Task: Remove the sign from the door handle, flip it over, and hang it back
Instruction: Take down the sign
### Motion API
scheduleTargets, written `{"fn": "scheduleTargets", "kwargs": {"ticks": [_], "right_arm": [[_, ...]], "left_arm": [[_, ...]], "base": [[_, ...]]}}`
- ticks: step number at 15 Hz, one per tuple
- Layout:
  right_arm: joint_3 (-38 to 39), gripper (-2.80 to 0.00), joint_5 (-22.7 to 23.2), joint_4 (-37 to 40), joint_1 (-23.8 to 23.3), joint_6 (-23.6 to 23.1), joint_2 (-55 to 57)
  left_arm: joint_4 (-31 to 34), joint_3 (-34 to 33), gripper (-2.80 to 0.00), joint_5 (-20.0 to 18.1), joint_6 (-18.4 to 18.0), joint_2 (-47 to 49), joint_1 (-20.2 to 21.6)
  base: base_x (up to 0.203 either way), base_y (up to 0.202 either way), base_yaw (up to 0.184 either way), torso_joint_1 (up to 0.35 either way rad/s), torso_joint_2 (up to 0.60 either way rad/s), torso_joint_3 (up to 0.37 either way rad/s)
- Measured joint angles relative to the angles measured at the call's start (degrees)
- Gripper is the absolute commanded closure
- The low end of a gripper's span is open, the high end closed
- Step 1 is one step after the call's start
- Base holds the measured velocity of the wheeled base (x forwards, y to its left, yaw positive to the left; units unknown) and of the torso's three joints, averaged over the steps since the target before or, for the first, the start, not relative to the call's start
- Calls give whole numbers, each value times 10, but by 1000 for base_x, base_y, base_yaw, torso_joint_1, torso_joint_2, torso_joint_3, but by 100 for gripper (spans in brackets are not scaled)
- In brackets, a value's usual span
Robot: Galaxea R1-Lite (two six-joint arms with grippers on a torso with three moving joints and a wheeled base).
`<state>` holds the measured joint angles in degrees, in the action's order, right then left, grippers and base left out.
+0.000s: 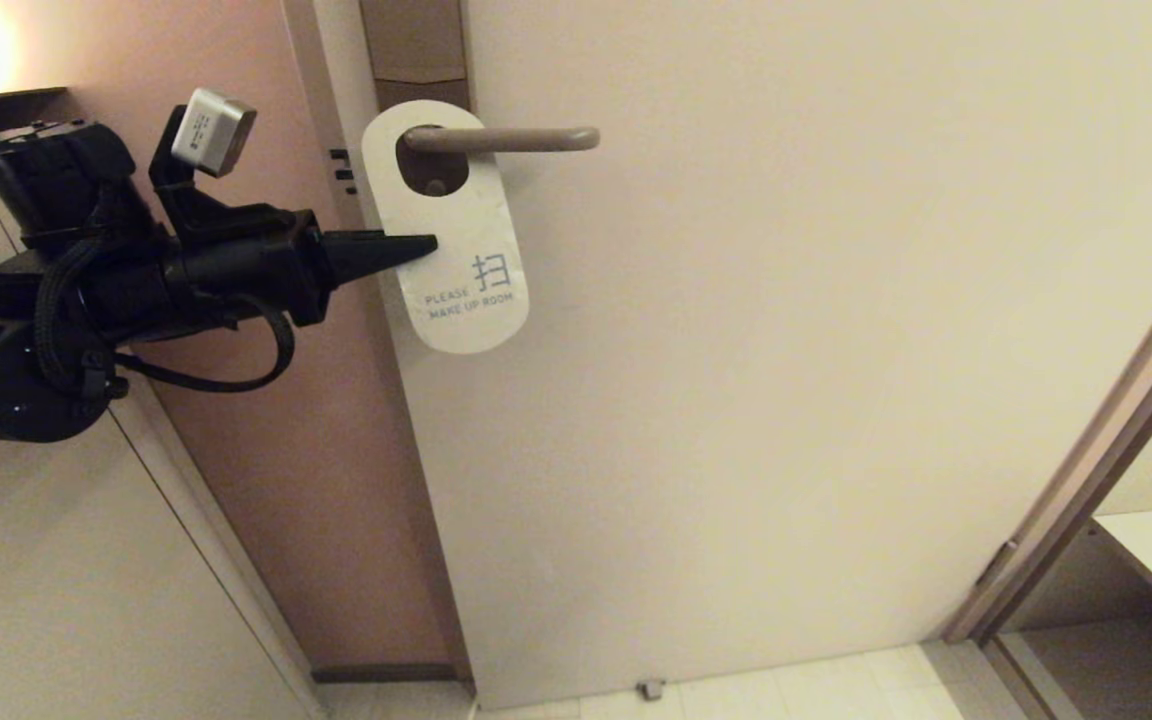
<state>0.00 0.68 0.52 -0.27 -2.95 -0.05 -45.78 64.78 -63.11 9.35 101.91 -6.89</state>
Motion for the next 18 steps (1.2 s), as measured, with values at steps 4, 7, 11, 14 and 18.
{"fn": "scheduleTargets", "kwargs": {"ticks": [4,7,11,14,18], "right_arm": [[0,0,0,0,0,0,0],[0,0,0,0,0,0,0],[0,0,0,0,0,0,0],[0,0,0,0,0,0,0],[0,0,1,0,0,0,0]], "left_arm": [[0,-2,0,0,-1,-6,4],[1,-3,0,-1,-3,-12,5],[1,-12,0,17,-5,-22,5],[2,-27,0,23,-7,-33,2],[3,-33,0,63,-8,-41,-12]], "base": [[0,0,0,0,0,0],[0,0,0,0,0,0],[0,0,0,0,0,0],[0,0,0,0,0,0],[0,0,0,0,0,0]]}}
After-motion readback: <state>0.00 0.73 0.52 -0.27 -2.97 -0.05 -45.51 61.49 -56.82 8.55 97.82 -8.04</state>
